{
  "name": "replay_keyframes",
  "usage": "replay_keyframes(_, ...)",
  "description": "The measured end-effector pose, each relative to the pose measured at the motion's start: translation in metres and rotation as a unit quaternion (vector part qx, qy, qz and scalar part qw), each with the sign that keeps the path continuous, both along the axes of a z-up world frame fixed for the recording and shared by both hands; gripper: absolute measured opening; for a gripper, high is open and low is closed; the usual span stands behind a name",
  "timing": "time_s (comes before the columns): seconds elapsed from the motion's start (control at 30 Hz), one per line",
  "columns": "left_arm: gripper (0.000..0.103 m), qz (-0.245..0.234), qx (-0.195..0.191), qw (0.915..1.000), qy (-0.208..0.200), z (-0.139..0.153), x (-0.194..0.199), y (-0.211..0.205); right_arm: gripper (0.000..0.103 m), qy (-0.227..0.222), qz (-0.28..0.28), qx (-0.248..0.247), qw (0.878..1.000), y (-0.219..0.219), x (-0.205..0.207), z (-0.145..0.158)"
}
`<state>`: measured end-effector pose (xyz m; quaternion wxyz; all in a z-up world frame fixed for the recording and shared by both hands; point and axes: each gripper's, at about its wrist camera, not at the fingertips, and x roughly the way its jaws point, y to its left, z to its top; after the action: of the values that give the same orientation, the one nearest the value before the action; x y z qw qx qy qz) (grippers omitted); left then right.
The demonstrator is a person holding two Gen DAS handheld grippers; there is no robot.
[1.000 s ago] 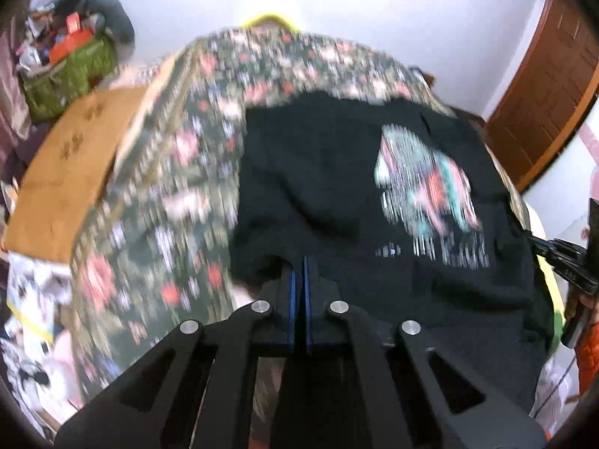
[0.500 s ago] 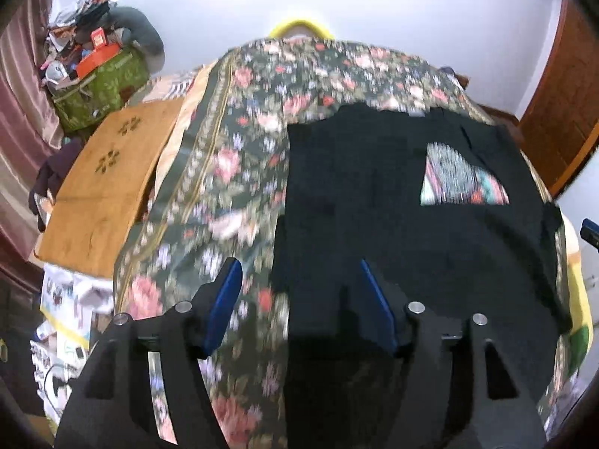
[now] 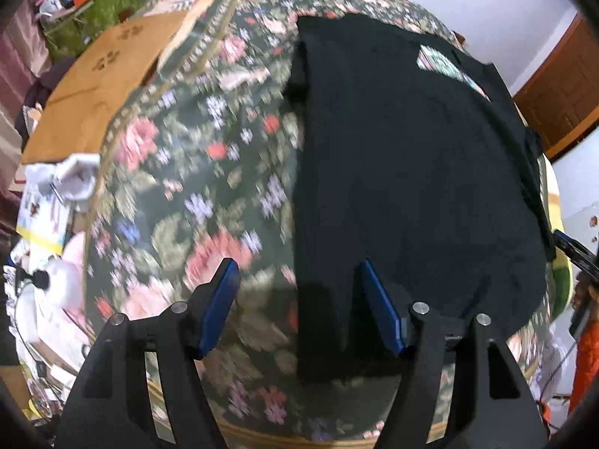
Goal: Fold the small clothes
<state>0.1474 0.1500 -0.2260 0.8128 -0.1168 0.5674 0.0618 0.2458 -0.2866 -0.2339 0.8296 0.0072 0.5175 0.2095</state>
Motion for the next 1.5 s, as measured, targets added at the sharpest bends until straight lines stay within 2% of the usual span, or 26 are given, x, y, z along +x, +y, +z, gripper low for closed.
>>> replay_keyframes(0.1,0.067,0.001,-0.015,0.9999,-0.003,-0.004,-0.007,-0.006,0.057,0.008,-0.006,0.005,1.0,0.001,0.004,-0.007)
replay_keyframes(0.17,0.065,0.0,-0.039,0.9992,-0.004,-0.006,-0.01,-0.008,0.057,0.007,-0.005,0.005,1.0,0.003,0.007,-0.007)
replay_keyframes(0.27,0.059,-0.005,-0.054,0.9985,-0.008,-0.004,-0.014,-0.009,0.056,0.007,0.001,-0.004,1.0,0.009,0.005,-0.008)
replay_keyframes(0.33,0.052,-0.007,-0.061,0.9981,-0.012,-0.003,-0.015,-0.009,0.05,0.006,0.012,-0.017,1.0,0.015,0.003,-0.007)
replay_keyframes(0.4,0.04,-0.005,-0.056,0.9983,-0.016,0.0,-0.017,-0.01,0.048,0.004,0.022,-0.017,1.0,0.019,0.0,-0.002)
replay_keyframes(0.47,0.017,-0.005,-0.046,0.9988,-0.018,0.001,-0.018,-0.011,0.048,0.001,0.017,-0.009,1.0,0.019,-0.003,0.002)
replay_keyframes(0.5,0.009,-0.005,-0.039,0.9991,-0.019,0.002,-0.018,-0.012,0.048,-0.006,0.016,-0.007,1.0,0.018,-0.006,0.005)
replay_keyframes(0.6,0.008,-0.006,-0.025,0.9994,-0.023,0.003,-0.018,-0.014,0.048,-0.018,0.023,-0.013,1.0,0.021,-0.012,0.01)
replay_keyframes(0.73,0.008,-0.008,-0.008,0.9995,-0.031,0.003,-0.018,-0.017,0.047,0.012,0.033,-0.022,0.999,0.021,-0.013,-0.009)
replay_keyframes(0.8,0.007,-0.006,-0.005,0.9994,-0.033,0.003,-0.019,-0.017,0.045,0.009,0.027,-0.015,0.999,0.019,-0.014,-0.012)
replay_keyframes(0.87,0.006,-0.005,-0.002,0.9993,-0.036,0.005,-0.019,-0.018,0.025,0.016,0.027,-0.008,0.999,0.02,-0.015,-0.012)
replay_keyframes(0.9,0.006,-0.005,0.001,0.9992,-0.039,0.008,-0.019,-0.018,0.006,0.021,0.031,-0.005,0.999,0.021,-0.016,-0.011)
replay_keyframes(0.97,0.006,-0.006,0.009,0.9986,-0.053,0.018,-0.019,-0.018,0.005,0.004,0.04,-0.011,0.999,0.025,-0.021,-0.006)
replay_keyframes(1.03,0.005,-0.004,0.014,0.9974,-0.071,0.031,-0.02,-0.016,0.004,-0.011,0.043,0.004,0.999,0.026,-0.025,0.003)
replay_keyframes(1.2,0.005,0.0,0.025,0.9907,-0.134,0.084,-0.02,-0.009,0.004,-0.073,0.02,0.042,0.996,0.014,-0.026,0.054)
replay_keyframes(1.37,0.005,-0.006,0.049,0.9768,-0.209,0.15,-0.023,-0.015,0.004,-0.144,0.018,0.057,0.988,0.003,-0.026,0.118)
replay_keyframes(1.5,0.005,-0.005,0.052,0.9665,-0.251,0.188,-0.026,-0.017,0.004,-0.19,0.011,0.077,0.979,-0.004,-0.03,0.159)
